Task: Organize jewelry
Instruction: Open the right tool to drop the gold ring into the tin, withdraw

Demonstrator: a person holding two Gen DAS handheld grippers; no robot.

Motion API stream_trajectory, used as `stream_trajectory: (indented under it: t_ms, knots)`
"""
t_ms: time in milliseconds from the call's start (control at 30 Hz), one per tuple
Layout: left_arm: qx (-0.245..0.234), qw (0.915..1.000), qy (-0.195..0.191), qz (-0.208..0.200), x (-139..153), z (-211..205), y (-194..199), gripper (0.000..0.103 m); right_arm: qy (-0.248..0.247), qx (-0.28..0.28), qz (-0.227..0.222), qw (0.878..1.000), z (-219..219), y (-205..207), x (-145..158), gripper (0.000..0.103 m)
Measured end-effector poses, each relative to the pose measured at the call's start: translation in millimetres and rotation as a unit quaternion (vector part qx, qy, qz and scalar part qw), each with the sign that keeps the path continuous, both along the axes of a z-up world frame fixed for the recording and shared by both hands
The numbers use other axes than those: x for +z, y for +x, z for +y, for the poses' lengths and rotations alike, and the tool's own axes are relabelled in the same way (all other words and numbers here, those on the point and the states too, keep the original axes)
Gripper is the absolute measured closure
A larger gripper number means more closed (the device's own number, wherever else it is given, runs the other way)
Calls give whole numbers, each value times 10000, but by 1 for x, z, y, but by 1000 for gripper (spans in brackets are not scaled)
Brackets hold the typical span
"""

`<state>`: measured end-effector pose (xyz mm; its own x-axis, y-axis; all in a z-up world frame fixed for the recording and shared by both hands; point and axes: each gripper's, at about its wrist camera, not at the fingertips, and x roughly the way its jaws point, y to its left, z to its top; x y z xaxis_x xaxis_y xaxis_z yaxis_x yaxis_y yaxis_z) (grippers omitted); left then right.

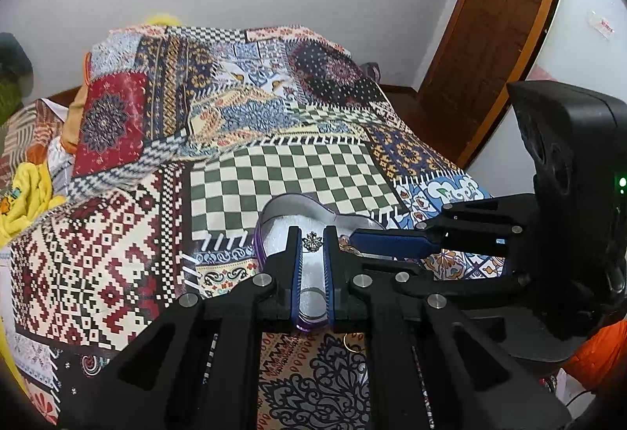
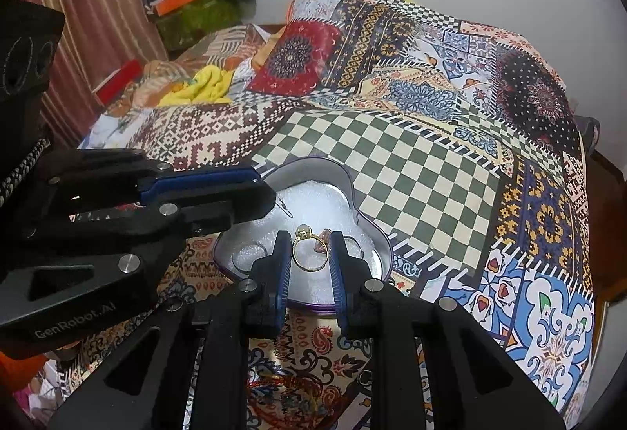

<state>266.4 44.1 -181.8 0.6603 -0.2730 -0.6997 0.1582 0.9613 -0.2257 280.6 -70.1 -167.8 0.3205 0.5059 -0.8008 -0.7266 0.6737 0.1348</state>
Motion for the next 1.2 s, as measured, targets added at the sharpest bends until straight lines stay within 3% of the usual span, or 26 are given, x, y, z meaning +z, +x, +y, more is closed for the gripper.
stream_trajectory:
  t_ms: [300, 733, 1033, 1200]
  knots:
    - [-8, 9999, -37, 136, -4, 3, 3, 94, -79, 50, -2, 10000, 3, 1, -2, 85]
    - [82, 9999, 139, 41, 12, 9, -19, 94, -354, -7, -27, 9994, 4, -1, 0, 85]
    - [92, 9995, 289, -12, 26, 6, -39, 90, -416, -127, -279, 9987, -6, -21, 21, 85]
    - [88, 9991, 395, -99, 36, 1, -55, 83, -339, -256, -402, 9983, -17, -33, 38, 84]
